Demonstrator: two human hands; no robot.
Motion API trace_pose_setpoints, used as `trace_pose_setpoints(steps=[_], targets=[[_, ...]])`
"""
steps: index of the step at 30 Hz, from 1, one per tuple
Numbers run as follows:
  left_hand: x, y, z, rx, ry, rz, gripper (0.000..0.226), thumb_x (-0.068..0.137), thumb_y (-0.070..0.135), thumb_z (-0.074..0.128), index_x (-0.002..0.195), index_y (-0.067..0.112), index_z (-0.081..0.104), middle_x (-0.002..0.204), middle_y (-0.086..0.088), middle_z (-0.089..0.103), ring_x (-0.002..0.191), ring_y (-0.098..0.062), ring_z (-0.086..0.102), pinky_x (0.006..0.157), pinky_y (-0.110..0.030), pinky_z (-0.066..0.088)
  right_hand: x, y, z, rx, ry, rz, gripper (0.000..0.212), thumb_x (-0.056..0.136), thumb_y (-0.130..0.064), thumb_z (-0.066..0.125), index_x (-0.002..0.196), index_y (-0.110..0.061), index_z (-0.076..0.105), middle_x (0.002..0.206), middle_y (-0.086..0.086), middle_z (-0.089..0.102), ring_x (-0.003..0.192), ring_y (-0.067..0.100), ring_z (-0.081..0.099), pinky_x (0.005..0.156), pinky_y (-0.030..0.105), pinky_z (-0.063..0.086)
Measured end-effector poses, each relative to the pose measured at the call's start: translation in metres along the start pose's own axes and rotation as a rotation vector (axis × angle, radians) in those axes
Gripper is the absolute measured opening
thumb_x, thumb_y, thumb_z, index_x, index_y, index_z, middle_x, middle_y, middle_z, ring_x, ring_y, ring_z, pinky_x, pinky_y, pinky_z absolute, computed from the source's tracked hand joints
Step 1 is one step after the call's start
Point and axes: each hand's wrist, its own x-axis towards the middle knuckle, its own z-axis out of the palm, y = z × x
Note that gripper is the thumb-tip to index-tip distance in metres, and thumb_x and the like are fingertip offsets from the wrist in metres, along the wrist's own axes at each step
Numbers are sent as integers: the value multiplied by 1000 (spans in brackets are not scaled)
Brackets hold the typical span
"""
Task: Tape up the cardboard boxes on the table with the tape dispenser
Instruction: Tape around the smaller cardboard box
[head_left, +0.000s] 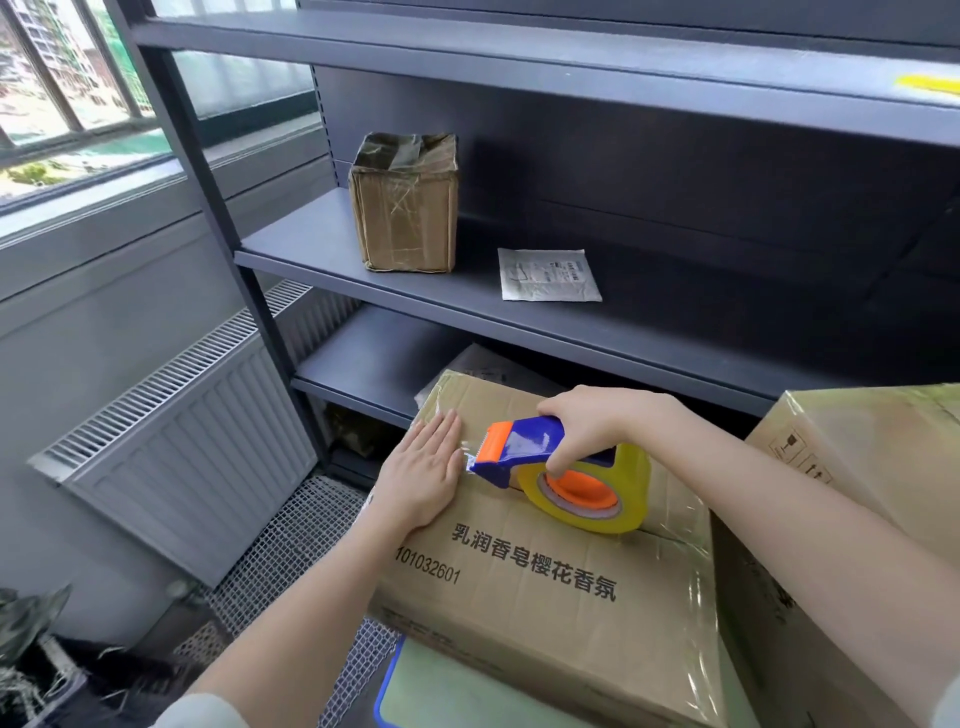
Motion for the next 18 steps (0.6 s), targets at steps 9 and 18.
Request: trace_pose_setpoints(steps=[9,18], targets=[[0,3,-11,-32,-89,-50,56,99,37,3,151,16,-3,158,4,-5,144,-4,-7,116,-22,-9,-22,15,7,-17,38,-33,46,75,-46,71,105,-23,44,94,-5,51,82,13,52,60,22,43],[2,2,-12,-5,-124,-40,56,101,37,8,150,16,-8,157,5,-10,143,-5,-11,116,-23,-11,-62,70,16,44,-62,25,50,71,-47,76,105,-29,43,98,-7,52,87,11,53,69,23,48]])
